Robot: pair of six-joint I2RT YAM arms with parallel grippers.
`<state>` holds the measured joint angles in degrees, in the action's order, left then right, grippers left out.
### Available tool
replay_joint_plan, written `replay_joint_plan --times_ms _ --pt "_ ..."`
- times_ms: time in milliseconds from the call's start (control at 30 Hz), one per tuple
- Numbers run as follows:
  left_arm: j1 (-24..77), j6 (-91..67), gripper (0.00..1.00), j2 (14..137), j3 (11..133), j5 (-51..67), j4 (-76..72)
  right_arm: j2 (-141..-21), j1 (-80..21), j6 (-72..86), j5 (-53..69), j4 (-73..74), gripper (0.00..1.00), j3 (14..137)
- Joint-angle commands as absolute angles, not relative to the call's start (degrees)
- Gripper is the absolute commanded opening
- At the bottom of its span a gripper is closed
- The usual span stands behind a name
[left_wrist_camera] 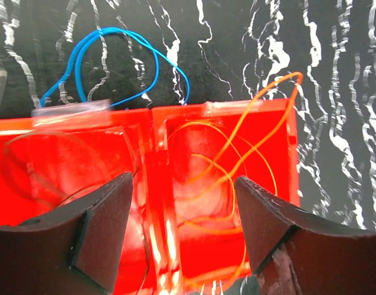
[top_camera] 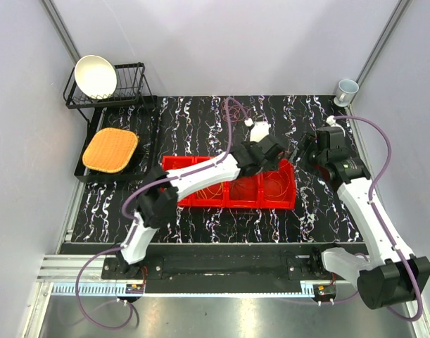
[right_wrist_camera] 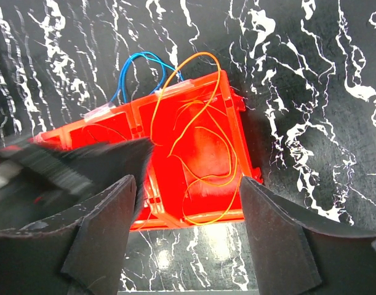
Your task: Untangle the cables
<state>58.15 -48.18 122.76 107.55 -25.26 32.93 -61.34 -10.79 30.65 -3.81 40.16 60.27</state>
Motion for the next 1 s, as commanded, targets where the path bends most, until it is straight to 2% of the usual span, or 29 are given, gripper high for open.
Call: replay_joint_plan --times_ms 0,167,400,533,600,833,967 --pt "58.27 -46.32 0.72 111.37 104.86 -26.19 32.96 -64.33 -10.37 31.46 -2.99 37.8 0.75 62.57" --pt "57.83 -45.44 0.77 99.77 94.16 -30.05 32.52 -70.74 -10.46 32.69 -1.41 36.83 0.77 65.47" --pt "57.3 -43.07 0.78 84.04 77.45 -31.02 33.31 -79.35 -10.46 34.54 2.02 31.82 0.77 67.94" --pt "57.3 -43.94 0.78 72.81 65.86 -31.73 36.11 -85.68 -10.46 34.72 4.74 30.06 0.72 69.52" --pt "57.3 -44.64 0.78 67.8 62.86 -32.17 38.22 -86.74 -10.46 34.72 5.53 28.57 0.66 70.14" --pt "57.3 -49.04 0.79 53.19 53.36 -34.89 49.99 -90.87 -10.37 35.42 6.5 27.78 0.61 71.46" --pt "57.22 -50.71 0.79 46.16 52.3 -37.79 55.71 -91.49 -10.46 36.47 8.35 25.67 0.44 70.4"
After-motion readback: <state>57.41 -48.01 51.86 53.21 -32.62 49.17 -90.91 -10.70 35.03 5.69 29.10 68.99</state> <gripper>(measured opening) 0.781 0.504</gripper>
